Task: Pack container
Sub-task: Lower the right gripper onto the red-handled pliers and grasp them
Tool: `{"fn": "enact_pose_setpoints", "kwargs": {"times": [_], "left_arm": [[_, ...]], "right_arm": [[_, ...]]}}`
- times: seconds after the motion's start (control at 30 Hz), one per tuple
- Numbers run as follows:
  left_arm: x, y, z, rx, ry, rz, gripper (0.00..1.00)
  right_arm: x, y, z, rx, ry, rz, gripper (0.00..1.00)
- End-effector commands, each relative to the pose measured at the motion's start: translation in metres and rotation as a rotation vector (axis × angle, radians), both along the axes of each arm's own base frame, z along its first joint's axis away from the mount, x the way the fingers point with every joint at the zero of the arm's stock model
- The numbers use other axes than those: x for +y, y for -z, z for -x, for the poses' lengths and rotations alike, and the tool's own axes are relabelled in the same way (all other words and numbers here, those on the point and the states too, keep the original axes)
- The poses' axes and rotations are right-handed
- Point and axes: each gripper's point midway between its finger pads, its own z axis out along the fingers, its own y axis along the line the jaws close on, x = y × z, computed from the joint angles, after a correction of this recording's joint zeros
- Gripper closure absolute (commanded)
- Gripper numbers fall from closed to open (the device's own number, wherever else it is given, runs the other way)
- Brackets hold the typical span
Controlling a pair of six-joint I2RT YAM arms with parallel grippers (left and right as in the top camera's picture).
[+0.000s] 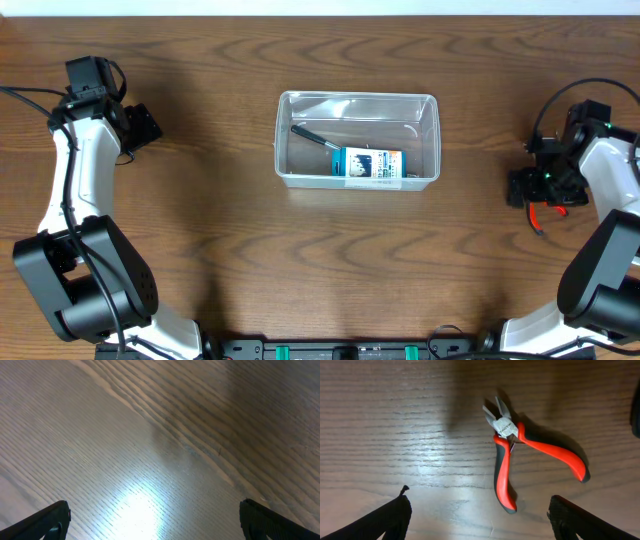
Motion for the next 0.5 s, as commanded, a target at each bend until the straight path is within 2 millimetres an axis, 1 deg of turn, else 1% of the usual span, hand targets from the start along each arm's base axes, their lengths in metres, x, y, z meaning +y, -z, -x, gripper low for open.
{"fn": "enact_pose_setpoints", "kwargs": {"times": [0.0,0.17,0.33,0.4,0.47], "left_arm": [[0.004,-0.004,-0.004,-0.007,-0.008,-0.013,0.02],[0.004,-0.004,-0.004,-0.007,-0.008,-0.013,0.02],[0.004,-0.004,-0.004,-0.007,-0.008,-0.013,0.02],[0.004,-0.004,-0.004,-0.007,-0.008,-0.013,0.02],[0.004,-0.004,-0.004,-0.007,-0.008,-0.013,0.02]], "right_arm": [[0.002,0.005,0.006,0.008,-0.037,-0.01,0.12],[0.005,0.02,0.013,0.013,-0.077,-0.013,0.1],[0.005,0.036,0.019,0.01,-0.081,0.001,0.08],[0.004,0.039,0.019,0.005,-0.081,0.005,0.09],[0.0,0.042,0.019,0.003,-0.08,0.032,0.09]]}}
